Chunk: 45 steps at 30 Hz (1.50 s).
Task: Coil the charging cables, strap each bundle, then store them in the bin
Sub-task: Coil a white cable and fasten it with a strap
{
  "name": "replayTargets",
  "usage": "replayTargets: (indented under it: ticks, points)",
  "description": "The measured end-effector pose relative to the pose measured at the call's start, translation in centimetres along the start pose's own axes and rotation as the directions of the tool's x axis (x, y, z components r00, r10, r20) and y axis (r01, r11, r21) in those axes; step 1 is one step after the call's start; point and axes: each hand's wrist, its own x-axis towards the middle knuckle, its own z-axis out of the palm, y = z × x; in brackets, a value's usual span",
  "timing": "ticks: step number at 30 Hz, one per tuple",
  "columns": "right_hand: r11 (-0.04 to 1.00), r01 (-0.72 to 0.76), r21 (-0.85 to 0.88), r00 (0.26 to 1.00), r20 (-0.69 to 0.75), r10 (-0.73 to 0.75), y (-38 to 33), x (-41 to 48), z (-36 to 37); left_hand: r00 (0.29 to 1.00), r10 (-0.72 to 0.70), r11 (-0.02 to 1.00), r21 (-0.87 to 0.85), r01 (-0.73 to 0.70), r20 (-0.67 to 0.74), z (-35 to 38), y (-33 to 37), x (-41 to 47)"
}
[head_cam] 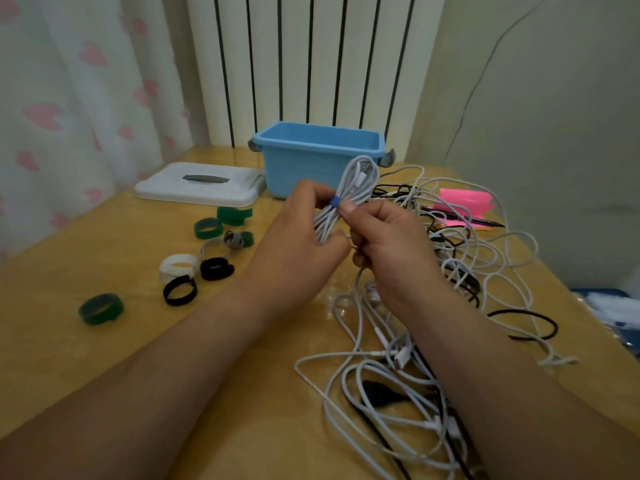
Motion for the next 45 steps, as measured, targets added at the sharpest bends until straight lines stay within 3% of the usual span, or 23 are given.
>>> replayTargets:
  ticks: [2, 5, 11, 15, 18, 22, 27, 30, 34, 37, 42, 45]
  points:
    - [1.000, -0.024, -0.003, 1.000, -0.004, 0.024, 0.0, -0.2, 0.1, 0.997, 0.070, 0.986, 0.151, -0.063, -0.041, 0.3, -0.5, 0.0]
    - [0.998, -0.066, 0.018, 0.998, -0.001, 0.066, -0.1, -0.3, 0.3, 0.987, 0.133, 0.965, 0.237, -0.109, -0.088, 0.2, -1.1, 0.1]
    - [0.997, -0.075, -0.009, 0.996, 0.044, 0.075, -0.1, -0.2, 0.0, 0.984, 0.159, 0.955, 0.265, -0.132, -0.085, -0.4, -1.7, 0.4]
    - [0.998, -0.024, -0.064, 0.996, 0.080, 0.030, -0.3, -0.3, -0.2, 0.990, 0.071, 0.992, 0.116, -0.056, -0.123, -0.4, -1.9, 0.5]
    - [0.997, 0.017, -0.070, 0.995, 0.094, -0.011, -0.5, -0.3, 0.0, 0.987, -0.065, 0.990, -0.131, 0.046, -0.147, 0.0, -1.1, 0.6]
    - [0.995, 0.049, -0.092, 0.998, 0.051, -0.044, -0.2, -0.1, 0.2, 0.984, -0.179, 0.903, -0.400, 0.159, -0.012, -0.3, -0.2, 0.5]
    - [0.983, 0.084, -0.162, 0.996, 0.044, -0.077, 0.2, -0.1, 0.1, 0.984, -0.179, 0.903, -0.397, 0.164, 0.000, -0.5, -0.2, 0.6]
    - [0.973, 0.122, -0.195, 0.992, 0.048, -0.114, 0.2, 0.0, -0.1, 0.977, -0.213, 0.856, -0.482, 0.185, -0.003, -0.5, 0.0, 0.7]
    - [0.974, 0.120, -0.194, 0.992, 0.050, -0.113, 0.3, 0.1, -0.3, 0.966, -0.239, 0.800, -0.545, 0.252, 0.096, -0.9, 0.1, 0.6]
    - [0.991, 0.086, -0.100, 0.994, 0.081, -0.078, 0.4, 0.1, -0.4, 0.931, -0.261, 0.689, -0.626, 0.365, 0.256, -1.3, 0.2, 0.7]
    - [0.988, -0.061, 0.139, 0.955, 0.297, 0.017, 0.1, -0.1, -0.5, 0.850, -0.229, 0.497, -0.694, 0.521, 0.475, -1.7, -0.1, 0.9]
    - [0.965, -0.173, 0.197, 0.912, 0.402, 0.082, 0.0, -0.3, -0.7, 0.800, -0.190, 0.469, -0.663, 0.583, 0.569, -2.0, 0.1, 0.7]
